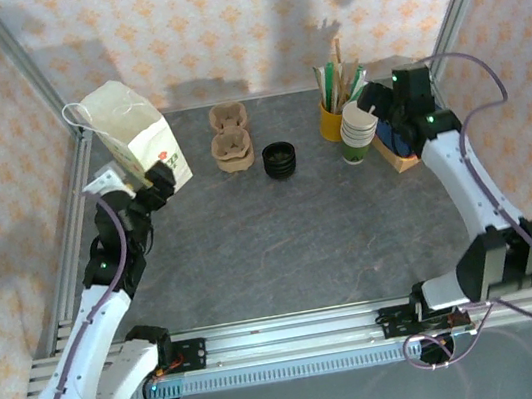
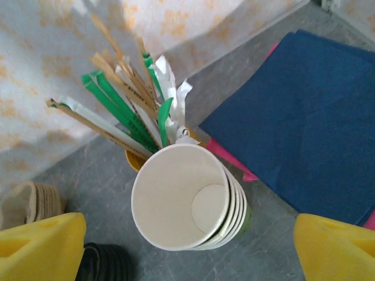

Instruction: Pack the takeout coffee

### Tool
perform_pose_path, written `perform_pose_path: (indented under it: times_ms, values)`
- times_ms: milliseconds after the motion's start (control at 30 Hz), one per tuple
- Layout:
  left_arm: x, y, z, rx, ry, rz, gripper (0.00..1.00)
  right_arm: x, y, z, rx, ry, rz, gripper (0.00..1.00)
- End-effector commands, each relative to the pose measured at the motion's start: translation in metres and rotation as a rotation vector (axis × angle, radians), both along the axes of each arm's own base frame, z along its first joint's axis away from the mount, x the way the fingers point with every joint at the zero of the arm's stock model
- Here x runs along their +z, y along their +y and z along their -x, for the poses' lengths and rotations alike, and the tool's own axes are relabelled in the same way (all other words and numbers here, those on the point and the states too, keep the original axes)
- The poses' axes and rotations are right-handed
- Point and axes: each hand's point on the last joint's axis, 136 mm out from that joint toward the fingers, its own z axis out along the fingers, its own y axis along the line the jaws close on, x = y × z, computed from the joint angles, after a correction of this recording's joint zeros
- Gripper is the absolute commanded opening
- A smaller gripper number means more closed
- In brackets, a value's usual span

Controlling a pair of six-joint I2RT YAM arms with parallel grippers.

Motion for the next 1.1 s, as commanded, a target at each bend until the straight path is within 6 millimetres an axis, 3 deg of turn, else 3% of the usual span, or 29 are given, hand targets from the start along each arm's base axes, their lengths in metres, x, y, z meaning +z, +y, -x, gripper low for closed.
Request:
perform_pose_path:
  times_ms: [0, 100, 300, 467, 1067]
  values:
    - [-0.015, -0.034, 0.010, -0.148, 0.128, 0.021, 0.99, -0.026, 0.004, 0.018, 0.036, 0.222, 0.018, 0.87]
    - [-0.007, -0.052, 0.009, -0.215, 0.113, 0.019, 0.99, -0.030, 0.000, 0.003, 0.031, 0.255, 0.055, 0.83]
    - [-0.012, -0.060, 0.004, -0.243, 0.125, 0.003, 0.99, -0.054, -0.001, -0.016, 0.047, 0.373, 0.103, 0.61]
    - [-0.020, -0.063, 0.003, -0.254, 0.134, 0.006, 0.99, -0.068, 0.002, -0.021, 0.067, 0.405, 0.096, 0.51]
    - [-0.027, -0.061, 0.007, -0.240, 0.143, 0.019, 0.99, -0.079, 0.006, -0.030, 0.088, 0.417, 0.095, 0.21]
